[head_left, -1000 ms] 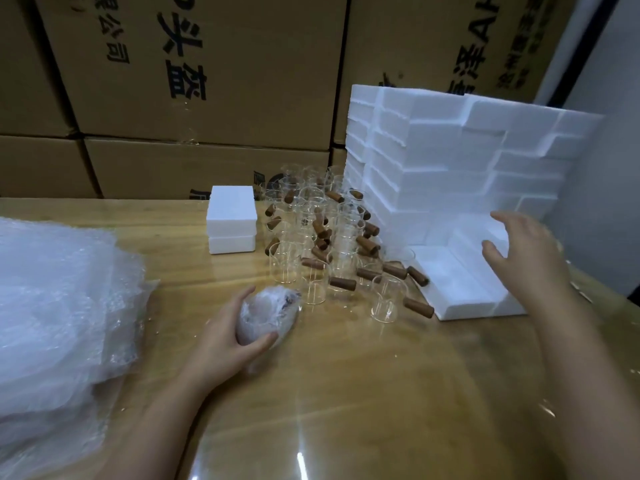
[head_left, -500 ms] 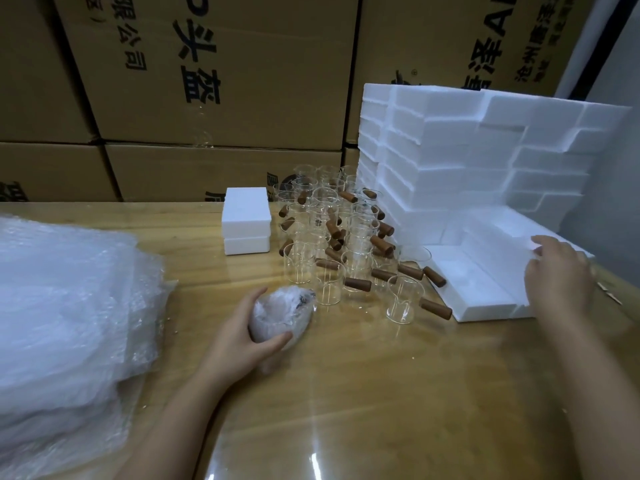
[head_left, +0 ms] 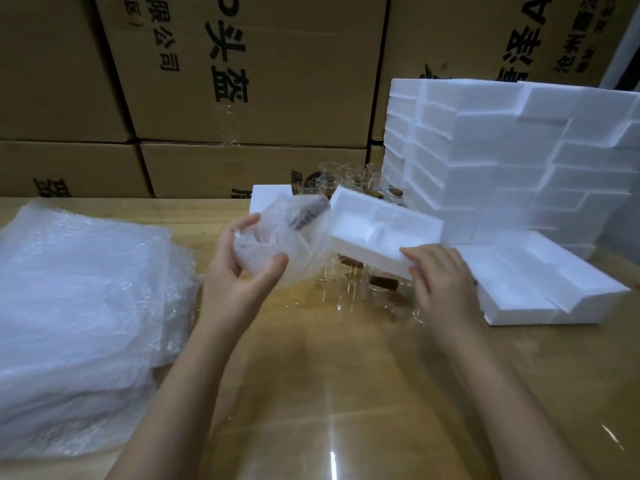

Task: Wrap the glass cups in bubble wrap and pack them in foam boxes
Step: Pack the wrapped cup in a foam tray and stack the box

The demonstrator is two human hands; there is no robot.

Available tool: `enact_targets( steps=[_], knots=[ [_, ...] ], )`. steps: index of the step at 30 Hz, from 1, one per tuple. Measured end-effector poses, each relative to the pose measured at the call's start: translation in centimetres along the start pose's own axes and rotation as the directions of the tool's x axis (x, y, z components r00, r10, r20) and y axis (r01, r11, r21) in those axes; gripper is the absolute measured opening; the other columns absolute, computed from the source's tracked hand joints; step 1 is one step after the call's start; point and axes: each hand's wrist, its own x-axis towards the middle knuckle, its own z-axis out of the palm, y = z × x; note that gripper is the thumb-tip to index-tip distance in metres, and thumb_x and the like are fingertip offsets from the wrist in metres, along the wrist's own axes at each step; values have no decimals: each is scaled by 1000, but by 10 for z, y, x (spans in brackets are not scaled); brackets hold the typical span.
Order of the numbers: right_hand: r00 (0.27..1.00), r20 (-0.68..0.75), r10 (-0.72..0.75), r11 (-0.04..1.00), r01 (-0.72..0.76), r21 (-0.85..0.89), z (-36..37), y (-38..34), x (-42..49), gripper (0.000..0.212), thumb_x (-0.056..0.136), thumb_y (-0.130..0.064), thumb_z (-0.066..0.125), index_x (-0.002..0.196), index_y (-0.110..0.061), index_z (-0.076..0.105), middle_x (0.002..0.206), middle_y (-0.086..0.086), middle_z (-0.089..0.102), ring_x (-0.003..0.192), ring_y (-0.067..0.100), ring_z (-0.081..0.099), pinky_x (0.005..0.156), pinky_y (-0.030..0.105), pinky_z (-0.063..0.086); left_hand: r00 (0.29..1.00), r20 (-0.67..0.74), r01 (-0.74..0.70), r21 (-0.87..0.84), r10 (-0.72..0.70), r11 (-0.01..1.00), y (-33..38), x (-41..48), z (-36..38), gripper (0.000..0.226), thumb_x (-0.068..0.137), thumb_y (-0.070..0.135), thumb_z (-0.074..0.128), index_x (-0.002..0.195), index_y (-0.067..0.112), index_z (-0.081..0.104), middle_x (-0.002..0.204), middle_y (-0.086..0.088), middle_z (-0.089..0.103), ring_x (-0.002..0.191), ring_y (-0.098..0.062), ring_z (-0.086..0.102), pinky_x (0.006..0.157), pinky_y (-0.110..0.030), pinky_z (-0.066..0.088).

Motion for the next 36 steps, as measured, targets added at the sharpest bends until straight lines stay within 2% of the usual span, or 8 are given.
enact_targets(
  steps=[5, 9, 13, 18, 23, 30, 33, 36],
  knots=[
    [987, 112, -113, 990, 102, 97, 23, -35, -19, 36, 72, 17, 66, 101, -4, 70, 95, 9, 67, 87, 32, 60, 74, 44, 51, 997, -31, -77, -65, 75, 995, 14, 6, -4, 63, 69, 44, 69, 128, 38, 48, 112, 36, 59, 102, 3, 62, 79, -16, 52],
    [954, 221, -201, 967, 157, 200, 32, -51, -35, 41, 72, 14, 65, 106, -9, 69, 98, 4, 65, 91, 26, 59, 75, 41, 48, 993, 77, 85, 53, -89, 995, 1, 5, -9, 86, 60, 56, 75, 137, 50, 36, 132, 21, 53, 118, -7, 56, 99, -39, 48],
    [926, 301, -229, 962, 167, 218, 34, -53, -43, 38, 73, 5, 61, 104, -16, 68, 98, -3, 61, 92, 18, 53, 76, 35, 40, 977, 125, 142, 222, -173, 965, -13, 1, -8, 70, 57, 61, 72, 120, 64, 41, 126, 37, 48, 117, 2, 50, 92, -28, 44],
    [938, 240, -251, 949, 189, 253, 33, -52, -47, 33, 71, 2, 60, 96, -17, 69, 94, -6, 61, 88, 15, 52, 78, 27, 37, 964, 145, 181, 249, -221, 952, -28, 0, -14, 60, 59, 55, 75, 112, 61, 48, 121, 32, 54, 116, -5, 53, 99, -35, 45],
    [943, 211, -257, 930, 182, 318, 31, -55, -51, 32, 68, 4, 59, 91, -14, 70, 89, -4, 61, 81, 15, 50, 75, 28, 40, 959, 160, 188, 254, -233, 949, -38, 0, -17, 63, 54, 63, 73, 112, 64, 47, 115, 48, 46, 115, 11, 46, 93, -25, 41],
    [911, 338, -236, 939, 124, 321, 33, -55, -55, 35, 66, 2, 60, 96, -14, 70, 86, -5, 60, 78, 14, 49, 72, 26, 42, 948, 169, 228, 231, -269, 946, -51, -6, -15, 61, 56, 59, 76, 112, 60, 51, 119, 34, 55, 115, -2, 54, 101, -43, 47],
    [935, 285, -212, 949, 127, 287, 32, -56, -54, 26, 72, -12, 59, 95, -16, 71, 94, -6, 63, 90, 15, 50, 83, 27, 39, 945, 196, 217, 232, -264, 948, -51, -7, -15, 62, 57, 59, 76, 113, 59, 51, 117, 36, 54, 115, -2, 54, 100, -44, 47],
    [988, 148, -52, 967, 13, 255, 32, -61, -37, 26, 84, -28, 54, 98, -16, 71, 105, -1, 62, 101, 20, 51, 91, 35, 38, 941, 211, 217, 226, -266, 950, -49, -6, -17, 66, 56, 62, 76, 116, 60, 49, 120, 33, 54, 115, -4, 55, 98, -38, 48]
  ],
)
